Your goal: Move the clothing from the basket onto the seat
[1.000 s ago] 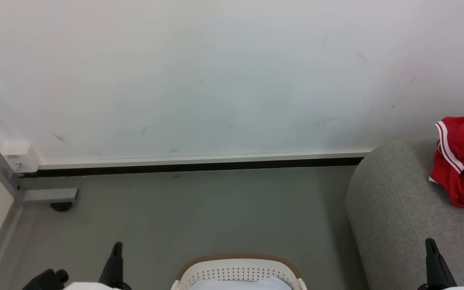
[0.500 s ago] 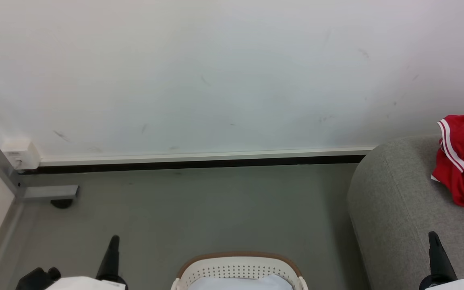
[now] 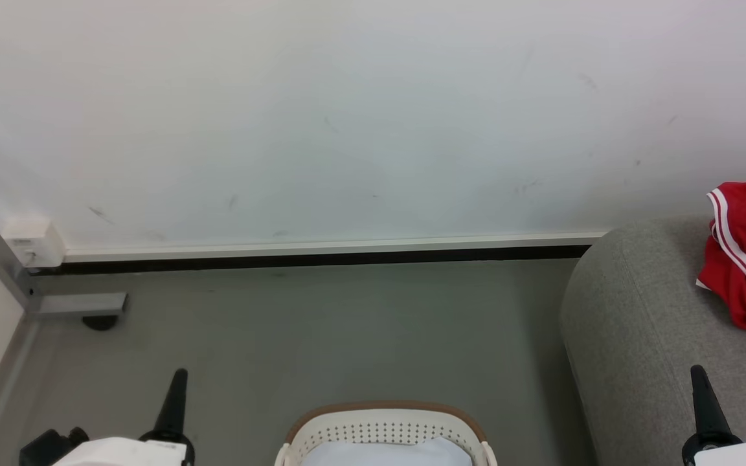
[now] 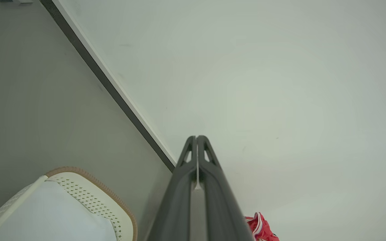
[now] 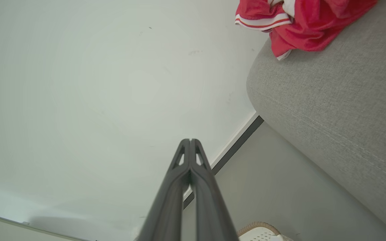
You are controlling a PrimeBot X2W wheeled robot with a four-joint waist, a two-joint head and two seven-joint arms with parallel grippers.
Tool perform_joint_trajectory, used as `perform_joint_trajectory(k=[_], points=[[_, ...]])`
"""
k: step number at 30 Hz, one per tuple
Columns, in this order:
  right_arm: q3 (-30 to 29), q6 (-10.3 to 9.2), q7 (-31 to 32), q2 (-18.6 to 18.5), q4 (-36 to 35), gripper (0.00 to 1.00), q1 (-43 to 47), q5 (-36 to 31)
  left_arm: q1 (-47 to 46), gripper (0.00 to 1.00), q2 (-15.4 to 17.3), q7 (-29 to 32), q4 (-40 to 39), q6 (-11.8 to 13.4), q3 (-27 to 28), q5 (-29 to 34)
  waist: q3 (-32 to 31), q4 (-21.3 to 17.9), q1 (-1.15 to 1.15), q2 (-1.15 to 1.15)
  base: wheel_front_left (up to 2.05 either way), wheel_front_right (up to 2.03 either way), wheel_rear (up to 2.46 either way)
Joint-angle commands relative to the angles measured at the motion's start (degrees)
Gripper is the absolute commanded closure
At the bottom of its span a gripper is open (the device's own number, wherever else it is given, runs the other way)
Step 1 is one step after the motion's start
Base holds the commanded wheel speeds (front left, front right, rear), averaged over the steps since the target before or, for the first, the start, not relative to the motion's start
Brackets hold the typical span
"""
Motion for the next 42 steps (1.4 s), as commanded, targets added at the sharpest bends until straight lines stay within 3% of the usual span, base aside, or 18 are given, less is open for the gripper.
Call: perform_joint_trajectory(k=[1,42], points=[[-0.39,-0.07,0.39,-0.08,-0.81,1.00,-1.39,1.85,-1.20,1.00,0.11,0.51,-0.75,-0.34,0.74,-1.50,0.07,0.02,0.00,0.00,0.00,0.00,0.00],[-1.39,-0.12,5.25,-0.03,-1.50,1.00,-3.20,22.32,-2.55,1.00,-1.49,5.58,-1.68,-2.04,5.40,-18.72,1.65,0.52,0.00,0.00,0.00,0.00,0.00]])
